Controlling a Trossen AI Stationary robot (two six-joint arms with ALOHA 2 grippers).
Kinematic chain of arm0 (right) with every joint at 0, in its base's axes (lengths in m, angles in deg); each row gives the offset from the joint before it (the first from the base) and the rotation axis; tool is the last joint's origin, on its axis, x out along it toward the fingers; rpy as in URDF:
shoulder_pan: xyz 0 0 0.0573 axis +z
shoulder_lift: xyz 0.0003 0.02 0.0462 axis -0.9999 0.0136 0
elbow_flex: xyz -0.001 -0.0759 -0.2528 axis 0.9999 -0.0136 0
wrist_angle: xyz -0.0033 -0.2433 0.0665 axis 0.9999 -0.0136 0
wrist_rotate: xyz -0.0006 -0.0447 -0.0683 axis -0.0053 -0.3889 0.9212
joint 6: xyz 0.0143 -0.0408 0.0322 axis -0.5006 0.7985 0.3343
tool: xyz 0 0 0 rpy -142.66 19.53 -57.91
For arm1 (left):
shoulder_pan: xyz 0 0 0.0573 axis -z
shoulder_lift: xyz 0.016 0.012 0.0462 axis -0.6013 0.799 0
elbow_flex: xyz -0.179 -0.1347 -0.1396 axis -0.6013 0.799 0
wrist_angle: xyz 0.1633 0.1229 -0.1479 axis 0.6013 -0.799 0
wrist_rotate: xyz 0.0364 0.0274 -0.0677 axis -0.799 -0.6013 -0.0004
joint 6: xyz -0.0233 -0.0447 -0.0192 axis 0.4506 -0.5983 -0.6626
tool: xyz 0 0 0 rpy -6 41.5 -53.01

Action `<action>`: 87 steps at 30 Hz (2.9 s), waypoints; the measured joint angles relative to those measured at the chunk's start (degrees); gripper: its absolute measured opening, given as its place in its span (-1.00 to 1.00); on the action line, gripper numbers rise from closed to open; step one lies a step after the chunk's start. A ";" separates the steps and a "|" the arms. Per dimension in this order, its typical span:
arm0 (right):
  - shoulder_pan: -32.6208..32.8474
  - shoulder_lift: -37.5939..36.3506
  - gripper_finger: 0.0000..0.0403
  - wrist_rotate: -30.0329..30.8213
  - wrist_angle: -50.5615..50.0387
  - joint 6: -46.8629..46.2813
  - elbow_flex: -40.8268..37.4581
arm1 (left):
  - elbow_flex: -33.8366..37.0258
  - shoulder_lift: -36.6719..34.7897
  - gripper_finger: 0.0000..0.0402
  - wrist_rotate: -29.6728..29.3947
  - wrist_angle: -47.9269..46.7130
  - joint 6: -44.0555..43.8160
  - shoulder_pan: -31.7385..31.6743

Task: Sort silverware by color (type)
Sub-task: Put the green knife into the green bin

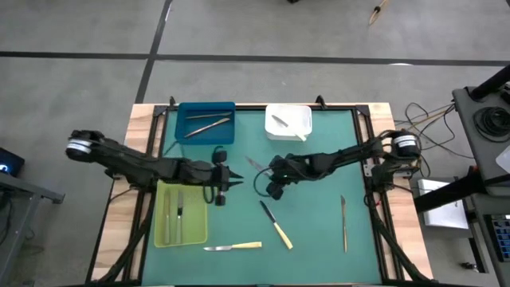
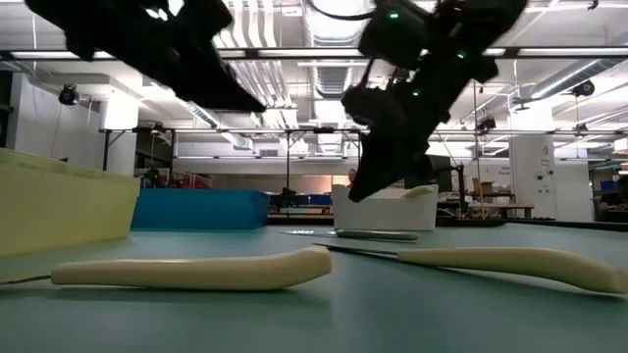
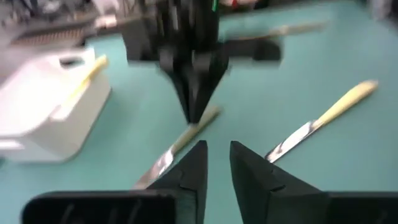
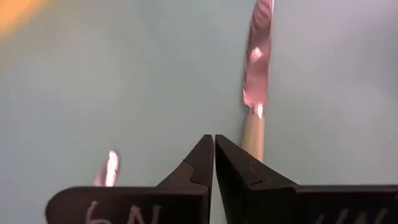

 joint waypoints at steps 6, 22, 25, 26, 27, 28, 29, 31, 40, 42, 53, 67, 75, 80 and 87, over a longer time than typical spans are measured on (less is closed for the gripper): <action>0.01 -3.96 -0.96 1.20 11.84 -3.24 -9.53 | -5.88 13.10 -0.97 1.50 0.09 -0.53 -4.27; -0.02 -2.07 -0.96 7.33 16.40 -4.75 -11.83 | -17.79 34.26 -1.00 1.46 -2.81 0.56 -11.09; -0.04 -1.36 -0.96 8.01 17.59 -4.59 -11.87 | -17.87 34.24 -1.00 1.46 -1.99 0.75 -11.37; -0.04 -0.72 -0.96 8.21 19.35 -4.53 -11.83 | -17.85 34.24 -1.00 1.46 -1.81 0.88 -11.56; -0.04 -0.44 -0.96 8.17 20.14 -4.35 -11.78 | -17.76 34.24 -1.00 1.47 -1.66 0.91 -11.68; -0.06 0.17 -0.96 8.20 20.58 -4.31 -11.82 | -17.69 34.24 -1.00 1.48 -1.22 0.94 -11.84; -0.21 0.83 -0.96 8.23 21.95 -4.33 -11.85 | -17.68 34.30 -1.00 1.48 -0.52 0.96 -12.02; -0.29 1.77 -0.95 8.26 23.53 -4.60 -11.83 | -17.63 34.77 -1.00 1.48 0.89 1.18 -12.26; -1.04 3.55 -0.94 7.87 24.01 -7.59 -11.81 | -17.67 38.65 -1.00 1.61 4.09 1.04 -12.76; -1.04 3.68 -0.89 7.23 24.01 -7.70 -11.81 | -17.68 39.09 -1.00 1.59 4.15 0.56 -12.76; -1.42 3.95 -0.32 6.36 24.06 -2.37 -11.85 | -17.55 39.55 -1.00 1.67 3.41 -0.26 -12.76; -0.89 16.10 -0.41 8.78 29.12 9.71 -11.96 | -17.39 39.64 -1.00 1.87 3.46 -0.31 -12.76; -0.99 21.30 -0.83 10.72 33.02 8.33 -11.92 | -17.26 39.48 -1.00 1.87 3.13 -0.29 -12.76; -1.00 20.75 -0.83 10.52 33.65 8.93 -12.18 | -17.26 38.40 -1.00 1.93 3.04 -0.61 -12.74; -1.07 15.98 -0.83 9.19 33.60 9.13 -12.72 | -14.61 30.31 -1.00 2.59 0.89 -1.13 -12.72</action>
